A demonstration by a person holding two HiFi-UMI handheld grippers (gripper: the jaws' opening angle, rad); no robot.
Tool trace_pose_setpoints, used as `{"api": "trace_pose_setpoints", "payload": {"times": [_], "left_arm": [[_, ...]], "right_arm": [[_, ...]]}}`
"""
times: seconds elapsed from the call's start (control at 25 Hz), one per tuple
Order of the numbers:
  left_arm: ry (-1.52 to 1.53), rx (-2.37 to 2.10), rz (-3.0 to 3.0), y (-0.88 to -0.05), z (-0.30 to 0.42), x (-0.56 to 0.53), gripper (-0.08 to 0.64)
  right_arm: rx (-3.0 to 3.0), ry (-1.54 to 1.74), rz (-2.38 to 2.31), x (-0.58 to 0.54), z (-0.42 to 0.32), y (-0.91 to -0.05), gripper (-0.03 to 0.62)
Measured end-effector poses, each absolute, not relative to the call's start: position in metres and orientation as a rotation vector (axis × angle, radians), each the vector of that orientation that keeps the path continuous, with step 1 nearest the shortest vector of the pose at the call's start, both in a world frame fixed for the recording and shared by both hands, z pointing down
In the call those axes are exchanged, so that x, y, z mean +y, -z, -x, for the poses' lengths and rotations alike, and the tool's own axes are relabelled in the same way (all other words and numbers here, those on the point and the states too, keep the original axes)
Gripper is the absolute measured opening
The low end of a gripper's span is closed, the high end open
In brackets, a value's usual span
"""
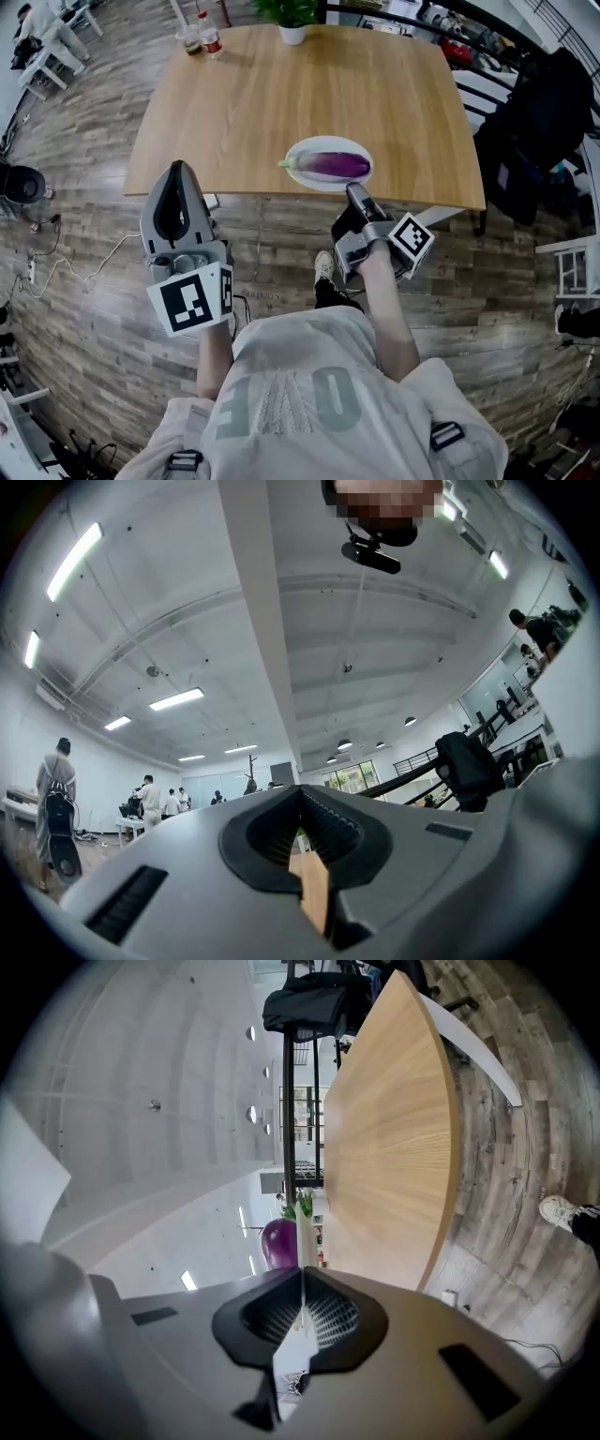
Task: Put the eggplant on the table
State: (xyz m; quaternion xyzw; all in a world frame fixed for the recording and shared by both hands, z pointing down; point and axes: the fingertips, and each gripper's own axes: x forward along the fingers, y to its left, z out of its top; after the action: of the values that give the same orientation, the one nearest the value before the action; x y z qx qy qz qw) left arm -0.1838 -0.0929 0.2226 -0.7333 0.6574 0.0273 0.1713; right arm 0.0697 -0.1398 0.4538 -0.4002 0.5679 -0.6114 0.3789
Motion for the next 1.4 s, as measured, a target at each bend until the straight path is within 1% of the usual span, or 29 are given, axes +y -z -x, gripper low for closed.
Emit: {"api": "trace_pose_setpoints", "payload": {"times": [0.44,0.72,1.0,1.4], "left_arm": [[-0.070,1.917,2.047,-0.218,0.143,-0.217,0.009],[-0.048,1.893,2.062,-0.216,0.124,-0.264,0.009],[-0.052,1.836,2.117,-0.219,0.120,-0.304,0.009],[-0.076,1.816,2.112,-0.213,0.137,-0.330,0.009]], "right_arm": [[1.482,1.666,1.013,-0.235,-0.094,-0.469,0.026],[1.500,1.682,1.005,-0.278,-0.102,-0.472,0.026],[1.490,1.678,1.012,-0.297,-0.101,-0.485,0.026],[1.442,1.689,1.029,-0.300,-0.099,-0.516,0.026]]}}
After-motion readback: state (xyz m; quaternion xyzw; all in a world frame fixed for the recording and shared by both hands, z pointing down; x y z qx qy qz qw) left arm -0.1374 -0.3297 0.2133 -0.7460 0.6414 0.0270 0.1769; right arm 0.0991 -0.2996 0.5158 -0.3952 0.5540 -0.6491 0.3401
